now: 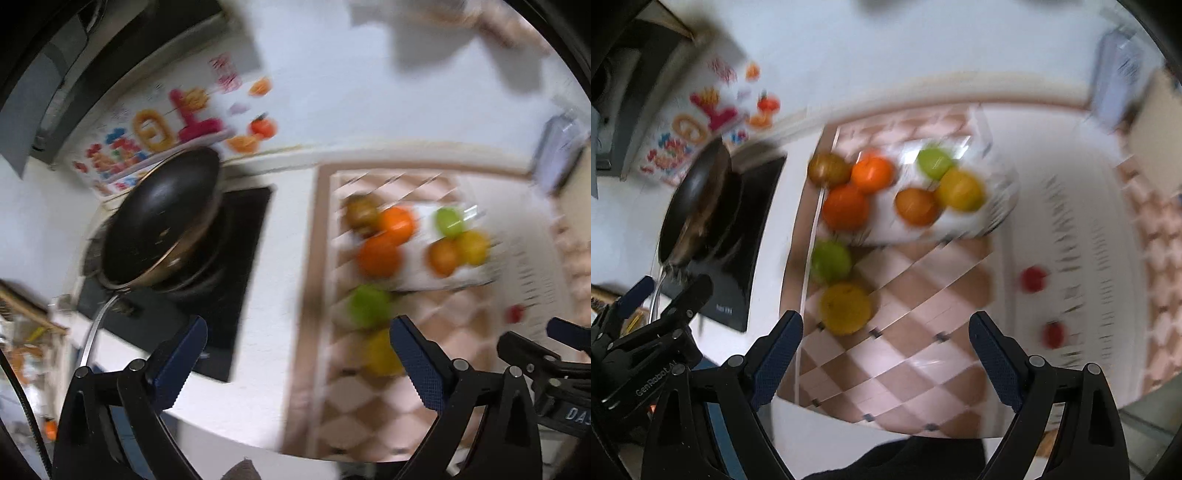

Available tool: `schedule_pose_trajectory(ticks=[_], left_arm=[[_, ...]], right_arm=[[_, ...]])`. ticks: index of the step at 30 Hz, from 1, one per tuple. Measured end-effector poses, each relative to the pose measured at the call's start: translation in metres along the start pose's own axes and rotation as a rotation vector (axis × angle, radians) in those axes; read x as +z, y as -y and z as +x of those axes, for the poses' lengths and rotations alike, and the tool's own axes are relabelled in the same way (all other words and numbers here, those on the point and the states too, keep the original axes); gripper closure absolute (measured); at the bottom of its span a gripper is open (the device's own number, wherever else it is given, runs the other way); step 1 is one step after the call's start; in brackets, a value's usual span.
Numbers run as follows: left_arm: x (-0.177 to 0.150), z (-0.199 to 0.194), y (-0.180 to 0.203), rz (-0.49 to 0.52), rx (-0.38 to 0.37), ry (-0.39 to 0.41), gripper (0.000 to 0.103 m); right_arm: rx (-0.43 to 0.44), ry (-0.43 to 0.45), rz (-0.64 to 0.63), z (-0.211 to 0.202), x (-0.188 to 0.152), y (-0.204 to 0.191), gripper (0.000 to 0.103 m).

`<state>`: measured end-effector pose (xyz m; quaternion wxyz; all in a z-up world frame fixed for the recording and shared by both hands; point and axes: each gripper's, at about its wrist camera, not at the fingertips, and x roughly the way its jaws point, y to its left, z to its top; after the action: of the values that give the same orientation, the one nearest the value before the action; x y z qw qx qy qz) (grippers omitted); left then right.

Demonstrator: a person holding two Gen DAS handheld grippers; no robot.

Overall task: Organize fruits
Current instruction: 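Grasp the green apple with the left tool while the right tool grasps a yellow citrus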

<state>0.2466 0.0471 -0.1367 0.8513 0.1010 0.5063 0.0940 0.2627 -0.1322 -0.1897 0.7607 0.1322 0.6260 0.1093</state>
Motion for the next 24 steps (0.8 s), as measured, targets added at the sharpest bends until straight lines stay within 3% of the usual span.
schedule_pose_trajectory(ticks=[4, 10, 12, 14, 17, 21, 24], left_arm=[[-0.013, 0.040, -0.015, -0.016, 0.094, -0.096, 0.002], [-0.021, 0.075, -0.032, -0.058, 0.130, -0.199, 0.002], [-0.021, 0.083, -0.033, -0.063, 0.130, -0.226, 0.002], [-0.018, 0.091, -0.032, -0.071, 0.117, -0.252, 0.002], [-0.010, 0.099, -0.024, -0.085, 0.049, -0.284, 0.002], [0.003, 0.117, -0.005, -0.116, -0.139, -0.367, 0.002], [0.014, 0.137, 0.016, -0.123, -0.237, -0.424, 0.002]], right_arm=[[0.043, -0.125, 0.007, 0.069, 0.005, -0.010, 0.009], [0.076, -0.247, 0.003, 0.143, 0.007, -0.025, 0.013], [0.095, -0.268, 0.004, 0.155, 0.004, -0.027, 0.028], [0.106, -0.243, -0.025, 0.153, 0.002, -0.029, 0.037], [0.034, -0.224, -0.054, 0.145, 0.001, -0.023, 0.037], [0.002, -0.198, -0.003, 0.130, 0.000, 0.010, 0.037], [-0.032, -0.178, 0.036, 0.118, -0.001, 0.035, 0.037]])
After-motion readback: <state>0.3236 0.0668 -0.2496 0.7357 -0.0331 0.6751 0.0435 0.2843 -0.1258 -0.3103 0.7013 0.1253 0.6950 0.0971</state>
